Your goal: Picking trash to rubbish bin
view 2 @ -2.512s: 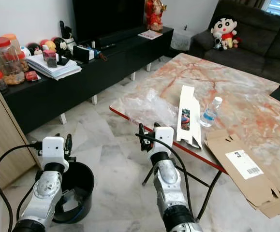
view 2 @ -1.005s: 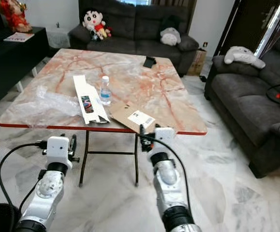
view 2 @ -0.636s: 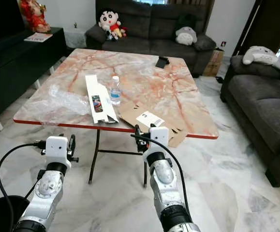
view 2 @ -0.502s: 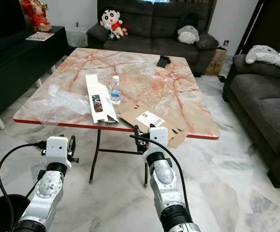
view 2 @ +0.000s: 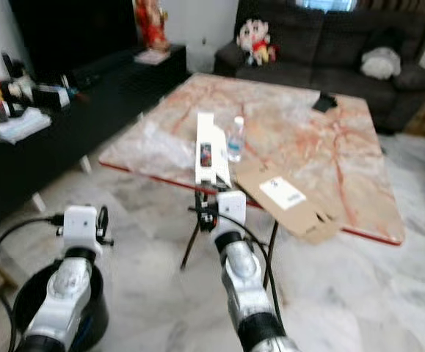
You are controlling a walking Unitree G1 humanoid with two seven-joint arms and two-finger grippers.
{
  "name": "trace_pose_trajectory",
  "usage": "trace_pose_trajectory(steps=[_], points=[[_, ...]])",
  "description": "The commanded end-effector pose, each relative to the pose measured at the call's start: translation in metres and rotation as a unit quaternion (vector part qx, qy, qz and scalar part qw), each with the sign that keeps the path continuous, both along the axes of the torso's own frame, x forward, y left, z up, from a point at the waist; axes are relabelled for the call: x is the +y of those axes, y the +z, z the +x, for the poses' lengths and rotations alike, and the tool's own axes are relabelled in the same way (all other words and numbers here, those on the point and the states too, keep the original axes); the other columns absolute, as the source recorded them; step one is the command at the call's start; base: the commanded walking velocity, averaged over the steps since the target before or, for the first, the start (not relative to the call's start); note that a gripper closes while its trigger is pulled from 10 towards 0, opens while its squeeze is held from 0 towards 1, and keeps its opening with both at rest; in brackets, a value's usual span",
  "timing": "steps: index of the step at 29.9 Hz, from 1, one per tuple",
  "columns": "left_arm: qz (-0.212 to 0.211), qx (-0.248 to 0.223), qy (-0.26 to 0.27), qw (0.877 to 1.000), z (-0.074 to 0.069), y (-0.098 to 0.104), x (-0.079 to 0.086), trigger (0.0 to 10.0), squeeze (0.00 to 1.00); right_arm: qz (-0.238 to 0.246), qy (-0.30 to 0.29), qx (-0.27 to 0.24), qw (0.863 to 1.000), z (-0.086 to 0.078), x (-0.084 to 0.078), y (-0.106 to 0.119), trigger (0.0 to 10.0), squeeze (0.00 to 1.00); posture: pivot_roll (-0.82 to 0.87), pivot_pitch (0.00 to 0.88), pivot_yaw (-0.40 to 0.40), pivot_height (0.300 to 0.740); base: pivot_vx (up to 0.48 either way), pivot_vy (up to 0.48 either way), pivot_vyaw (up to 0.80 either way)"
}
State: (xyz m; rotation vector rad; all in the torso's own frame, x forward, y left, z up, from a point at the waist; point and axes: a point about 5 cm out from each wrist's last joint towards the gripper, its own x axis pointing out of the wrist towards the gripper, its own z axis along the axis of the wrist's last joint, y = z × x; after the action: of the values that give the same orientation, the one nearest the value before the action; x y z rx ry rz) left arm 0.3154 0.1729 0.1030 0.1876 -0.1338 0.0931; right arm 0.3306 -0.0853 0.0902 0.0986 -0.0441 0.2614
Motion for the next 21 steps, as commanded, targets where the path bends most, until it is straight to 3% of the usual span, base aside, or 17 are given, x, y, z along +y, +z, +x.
trace_pose_trajectory(steps=[1,21], points=[[0.000,0.014,0.010,1.000,-0.0023,-0.0053,0.0036,10.0,0.00,-0.001,0.003,0.000,1.000,0.0026,0.0019,0.0026,10.0,0.00,0.18,0.000,-0.055,0.740,0.262,0.000,0.00],[-0.006,0.011,0.016,1.000,-0.0025,-0.0039,0.0048,10.0,0.00,-0.004,0.007,-0.001,1.000,0.0029,0.0023,0.0033,10.0,0.00,0.18,0.000,-0.064,0.740,0.298,0.000,0.00]])
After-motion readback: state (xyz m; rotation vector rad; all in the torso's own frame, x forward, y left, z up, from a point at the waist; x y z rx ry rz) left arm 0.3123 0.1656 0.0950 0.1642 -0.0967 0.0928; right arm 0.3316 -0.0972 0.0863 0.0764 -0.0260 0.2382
